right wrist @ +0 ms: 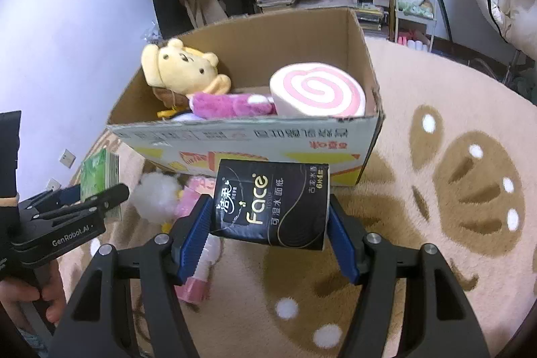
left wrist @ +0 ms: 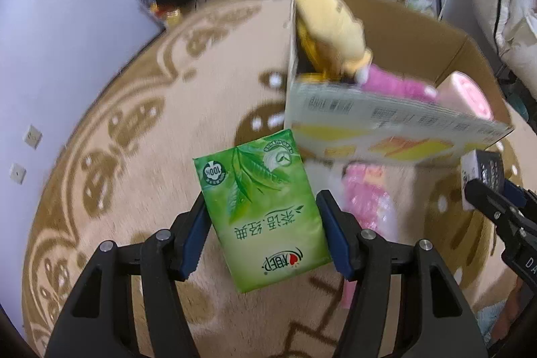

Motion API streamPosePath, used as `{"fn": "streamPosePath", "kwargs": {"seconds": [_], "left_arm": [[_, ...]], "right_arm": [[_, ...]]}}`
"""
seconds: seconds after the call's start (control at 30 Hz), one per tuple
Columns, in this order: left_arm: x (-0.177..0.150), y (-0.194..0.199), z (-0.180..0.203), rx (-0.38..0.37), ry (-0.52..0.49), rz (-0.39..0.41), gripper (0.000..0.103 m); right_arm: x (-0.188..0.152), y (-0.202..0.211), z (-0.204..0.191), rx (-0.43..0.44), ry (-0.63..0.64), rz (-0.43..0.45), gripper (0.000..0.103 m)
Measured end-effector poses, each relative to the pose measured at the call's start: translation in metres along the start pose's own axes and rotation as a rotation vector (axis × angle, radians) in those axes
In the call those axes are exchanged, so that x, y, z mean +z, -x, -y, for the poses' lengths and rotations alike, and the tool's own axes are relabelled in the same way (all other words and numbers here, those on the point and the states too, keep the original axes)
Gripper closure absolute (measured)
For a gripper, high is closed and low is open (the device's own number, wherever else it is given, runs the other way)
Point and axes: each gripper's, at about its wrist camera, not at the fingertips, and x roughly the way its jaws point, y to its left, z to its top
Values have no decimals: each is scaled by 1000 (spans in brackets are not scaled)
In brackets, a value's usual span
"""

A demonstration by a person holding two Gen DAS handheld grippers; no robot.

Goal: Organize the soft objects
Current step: 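Lift both tissue packs and carry them over the box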

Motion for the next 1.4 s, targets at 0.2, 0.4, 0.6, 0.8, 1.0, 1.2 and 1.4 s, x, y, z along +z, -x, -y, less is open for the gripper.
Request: {"fn": "streamPosePath", "kwargs": {"seconds": [0.2, 0.4, 0.6, 0.8, 1.0, 1.2, 1.4], "left_arm": [[10, 26, 0, -27, -10, 105, 42], [29, 52, 3, -17, -74, 193, 42], [49, 71, 3, -24, -103, 261, 41], [69, 79, 7, -20, -119, 300, 41], [81, 80, 10, -18, -123, 325, 41], [88, 73, 13, -19, -147, 326, 41], [93, 54, 13, -26, -151, 312, 41]], "right_arm": [[2, 19, -8, 8, 8, 40, 33], [16, 35, -12, 11, 39, 75, 33], [34, 51, -10, -1, 72, 114, 33], [53, 57, -11, -23, 129, 139, 33], [70, 52, -16, -27, 153, 160, 33], [81, 42, -17, -22, 134, 171, 33], [86, 28, -12, -16, 113, 164, 33]]}}
